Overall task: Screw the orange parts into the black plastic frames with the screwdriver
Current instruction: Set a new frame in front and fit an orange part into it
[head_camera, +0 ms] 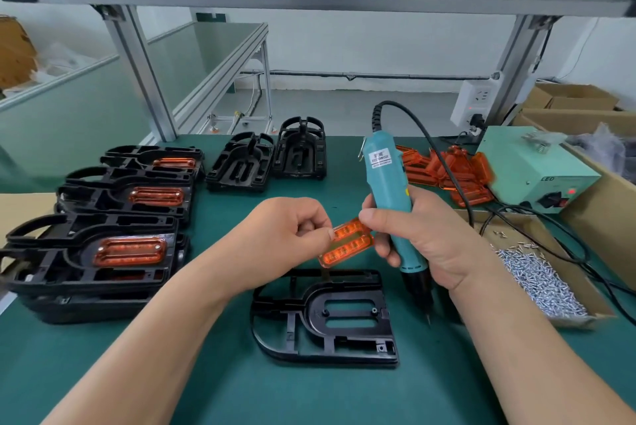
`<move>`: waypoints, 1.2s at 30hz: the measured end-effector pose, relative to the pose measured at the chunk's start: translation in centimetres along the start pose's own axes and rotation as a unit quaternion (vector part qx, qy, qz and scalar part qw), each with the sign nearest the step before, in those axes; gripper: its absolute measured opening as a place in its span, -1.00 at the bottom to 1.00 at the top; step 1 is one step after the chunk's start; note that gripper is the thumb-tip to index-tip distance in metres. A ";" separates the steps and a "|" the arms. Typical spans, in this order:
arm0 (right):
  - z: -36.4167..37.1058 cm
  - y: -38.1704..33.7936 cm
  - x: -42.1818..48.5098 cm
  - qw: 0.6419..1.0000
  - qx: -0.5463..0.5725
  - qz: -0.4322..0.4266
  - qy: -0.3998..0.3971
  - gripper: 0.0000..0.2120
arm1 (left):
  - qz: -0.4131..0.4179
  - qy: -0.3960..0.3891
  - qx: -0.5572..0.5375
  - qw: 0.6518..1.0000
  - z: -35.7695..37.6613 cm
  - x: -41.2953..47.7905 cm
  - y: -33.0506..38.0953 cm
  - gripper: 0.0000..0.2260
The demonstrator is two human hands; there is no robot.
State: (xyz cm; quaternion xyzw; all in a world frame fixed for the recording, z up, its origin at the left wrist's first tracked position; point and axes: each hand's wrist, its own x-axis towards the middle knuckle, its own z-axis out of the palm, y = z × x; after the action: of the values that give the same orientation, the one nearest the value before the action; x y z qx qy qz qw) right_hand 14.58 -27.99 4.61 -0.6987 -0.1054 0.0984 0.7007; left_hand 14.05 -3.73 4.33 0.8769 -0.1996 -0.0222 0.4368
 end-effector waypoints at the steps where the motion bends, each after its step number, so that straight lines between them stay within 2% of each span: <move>1: 0.0 0.0 0.0 1.000 -0.005 0.000 -0.003 -0.72 | 0.004 0.002 -0.005 1.000 0.0 0.0 0.1 -0.88; 17: -0.2 -0.5 -0.2 0.999 -0.028 0.006 -0.015 -0.69 | 0.005 0.027 -0.044 0.999 -0.3 -0.5 1.5 -0.87; 23: -0.4 -0.3 -0.1 0.999 -0.037 0.016 -0.024 -0.76 | -0.024 0.004 -0.043 0.999 -0.2 -0.4 1.7 -0.81; 36: -0.6 -0.2 0.1 0.999 -0.024 0.017 -0.016 -0.76 | -0.020 -0.008 -0.032 0.999 -0.3 -0.5 1.6 -0.85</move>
State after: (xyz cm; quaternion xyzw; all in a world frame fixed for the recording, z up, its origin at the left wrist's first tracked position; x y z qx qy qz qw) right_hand 14.86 -28.58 4.77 -0.7153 -0.1071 0.1189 0.6803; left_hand 13.16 -4.18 5.69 0.8662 -0.1848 -0.0447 0.4622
